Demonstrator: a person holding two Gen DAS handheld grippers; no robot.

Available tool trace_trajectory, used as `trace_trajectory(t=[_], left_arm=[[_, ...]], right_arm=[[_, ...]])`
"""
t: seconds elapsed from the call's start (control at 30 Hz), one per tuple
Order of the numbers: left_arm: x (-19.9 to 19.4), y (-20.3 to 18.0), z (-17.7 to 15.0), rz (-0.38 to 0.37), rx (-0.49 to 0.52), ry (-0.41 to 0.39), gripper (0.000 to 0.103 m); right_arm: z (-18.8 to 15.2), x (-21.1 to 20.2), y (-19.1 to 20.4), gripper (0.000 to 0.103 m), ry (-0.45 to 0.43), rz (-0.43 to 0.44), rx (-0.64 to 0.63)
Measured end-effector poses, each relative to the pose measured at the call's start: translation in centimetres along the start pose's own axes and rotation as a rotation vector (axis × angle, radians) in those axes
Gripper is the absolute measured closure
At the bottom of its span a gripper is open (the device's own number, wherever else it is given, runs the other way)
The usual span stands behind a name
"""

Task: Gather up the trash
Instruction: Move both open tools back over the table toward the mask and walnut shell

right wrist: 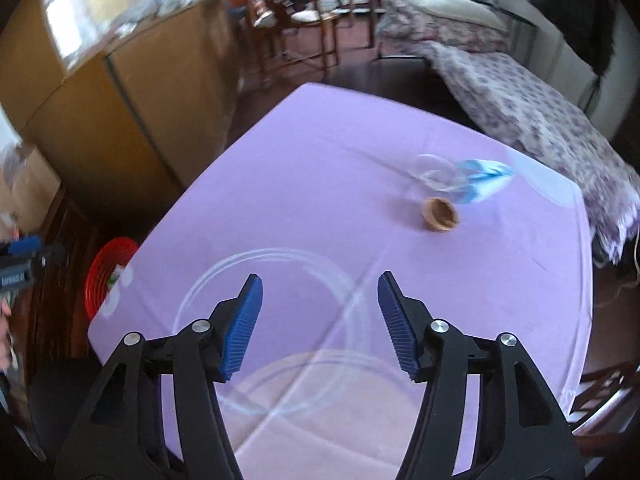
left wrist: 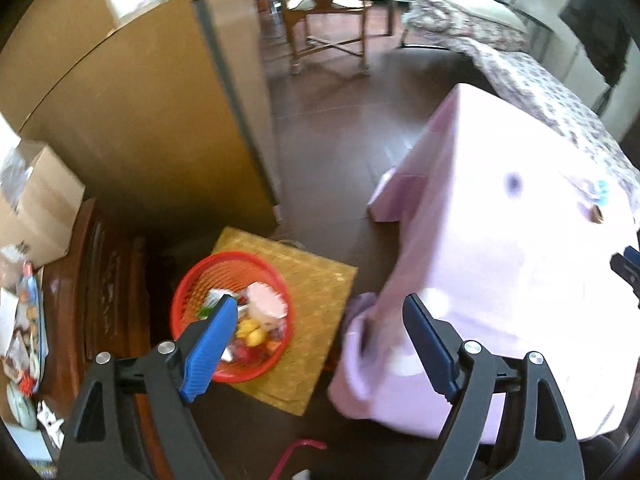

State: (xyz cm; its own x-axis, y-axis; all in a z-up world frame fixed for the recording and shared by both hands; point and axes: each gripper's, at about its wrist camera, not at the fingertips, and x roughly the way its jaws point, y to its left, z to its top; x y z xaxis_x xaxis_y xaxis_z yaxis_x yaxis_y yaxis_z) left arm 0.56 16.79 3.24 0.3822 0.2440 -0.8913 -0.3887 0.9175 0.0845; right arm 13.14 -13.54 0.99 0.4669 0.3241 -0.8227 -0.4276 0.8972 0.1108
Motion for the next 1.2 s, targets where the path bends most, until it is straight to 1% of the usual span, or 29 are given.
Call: trace_trajectory(t=[0.1,0.23,0.27,0.37,0.43,0.5,0.53,0.6,0.63,0.67,0.73,0.9,1.0,1.1,1.2], left_arm=[[-0.1,-2.7,0.6,-0.021,0.035,-0.01,0.018],[0.4,-7.4,1.2,-0.056,0.1,-0.006,0.018],[0.7,-8.2,1.2,-0.061,0.113,-0.005,0.018],[1.4,-11.5,1.2,-0.083,0.162,-0.001,0.018],[1.9,-13.5,1.2,-0.095,0.19,0.004,0.018],[2.3,-15.7,1.2,-0.108,0.219,0.009,0.018],[2.5,-16.7,1.3,-0.114,0.232,0.01,0.018],[3.0,-19.0,1.5,-0.123,0.265,0.008,0.018],[3.2,-19.6,1.6,-0.127,0.276,0.005,0.018],[3.5,-20.7,1.8,-0.132,0.295,0.001,0.018],[3.8,-22.6,1.9,-0.139,0.33,-0.007,0.018],[4.5,-28.3,2.7,-0.186,0.406,-0.017,0.018],[5.2,-30.8,3.4,-0.194,0.43,-0.017,0.018],[6.0,-32.9,4.2,-0.203,0.434,-0.033,0.018],[7.0,-34.5,5.3,-0.208,0.429,-0.024,0.019]], right_arm=[[-0.1,-0.1,-2.5,0.041,-0.023,-0.025,0.074],[-0.3,-0.1,-4.7,0.041,-0.046,-0.08,0.112],[-0.3,0.0,-5.2,0.041,-0.047,-0.084,0.12],[-0.9,0.5,-7.3,0.041,-0.035,-0.043,0.2],[-1.2,0.6,-8.4,0.041,-0.034,-0.072,0.215],[-1.3,0.6,-9.5,0.041,-0.044,-0.142,0.215],[-1.4,0.6,-9.9,0.041,-0.047,-0.15,0.226],[-1.5,0.7,-11.3,0.04,-0.052,-0.146,0.275],[-1.6,0.8,-12.2,0.039,-0.053,-0.143,0.308],[-1.9,0.9,-13.2,0.036,-0.052,-0.152,0.345],[-2.1,1.0,-14.5,0.036,-0.041,-0.17,0.397],[-2.5,1.7,-16.5,0.036,-0.038,-0.191,0.442],[-2.9,1.9,-17.5,0.033,-0.042,-0.214,0.468],[-3.1,1.9,-18.3,0.032,-0.049,-0.195,0.497],[-3.3,2.0,-18.9,0.032,-0.046,-0.19,0.511]])
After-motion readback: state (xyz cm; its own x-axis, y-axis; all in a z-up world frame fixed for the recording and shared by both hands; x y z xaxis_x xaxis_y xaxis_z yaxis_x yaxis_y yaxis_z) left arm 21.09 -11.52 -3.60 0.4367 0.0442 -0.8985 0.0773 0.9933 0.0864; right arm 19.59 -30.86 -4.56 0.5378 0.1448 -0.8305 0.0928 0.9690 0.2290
